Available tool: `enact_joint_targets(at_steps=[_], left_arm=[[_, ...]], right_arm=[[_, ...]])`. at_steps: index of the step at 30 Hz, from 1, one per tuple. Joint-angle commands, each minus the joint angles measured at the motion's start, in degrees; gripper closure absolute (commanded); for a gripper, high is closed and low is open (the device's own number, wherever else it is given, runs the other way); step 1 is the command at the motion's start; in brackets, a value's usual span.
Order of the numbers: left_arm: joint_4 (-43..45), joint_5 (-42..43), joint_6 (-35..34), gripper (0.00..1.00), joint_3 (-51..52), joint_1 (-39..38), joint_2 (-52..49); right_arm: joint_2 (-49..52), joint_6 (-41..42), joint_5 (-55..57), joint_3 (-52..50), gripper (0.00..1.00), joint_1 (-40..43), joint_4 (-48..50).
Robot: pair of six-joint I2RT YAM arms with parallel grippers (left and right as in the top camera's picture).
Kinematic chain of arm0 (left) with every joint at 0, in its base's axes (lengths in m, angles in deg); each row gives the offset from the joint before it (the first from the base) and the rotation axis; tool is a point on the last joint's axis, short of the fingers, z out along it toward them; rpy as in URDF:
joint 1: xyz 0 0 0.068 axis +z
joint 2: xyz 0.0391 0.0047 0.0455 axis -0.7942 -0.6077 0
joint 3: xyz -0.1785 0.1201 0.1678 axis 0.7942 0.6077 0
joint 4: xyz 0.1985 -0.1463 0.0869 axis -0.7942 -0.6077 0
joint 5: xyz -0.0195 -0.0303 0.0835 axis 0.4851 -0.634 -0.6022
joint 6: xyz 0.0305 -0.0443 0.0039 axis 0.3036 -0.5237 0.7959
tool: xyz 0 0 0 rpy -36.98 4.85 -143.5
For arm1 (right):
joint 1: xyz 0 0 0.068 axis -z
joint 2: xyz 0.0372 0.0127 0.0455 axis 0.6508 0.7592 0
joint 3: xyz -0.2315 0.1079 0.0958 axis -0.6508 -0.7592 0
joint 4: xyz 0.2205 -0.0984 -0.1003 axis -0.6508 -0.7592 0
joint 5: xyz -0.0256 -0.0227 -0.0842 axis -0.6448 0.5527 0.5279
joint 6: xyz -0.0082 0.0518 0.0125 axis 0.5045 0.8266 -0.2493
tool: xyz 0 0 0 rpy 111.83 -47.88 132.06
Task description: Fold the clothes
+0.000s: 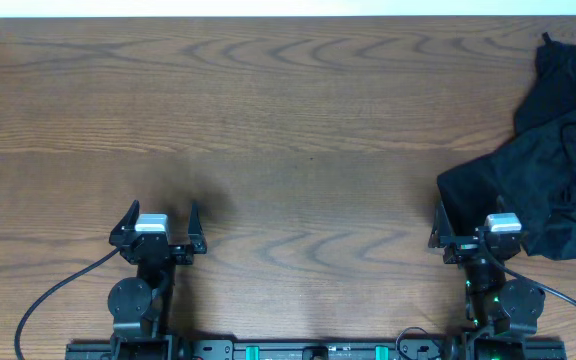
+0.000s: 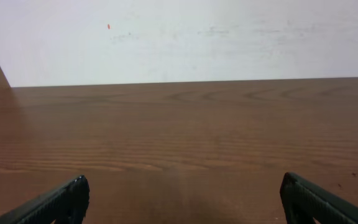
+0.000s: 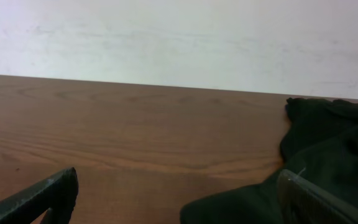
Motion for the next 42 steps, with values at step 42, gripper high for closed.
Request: enact_joint_targets(at_steps=[42], left_arm=[[-2.47,0.83,0.57,0.02,0.61,0.28,0.00]], right_arm=[[0.09,23.02,-15.32,2.32,0.01,0.70,24.06]])
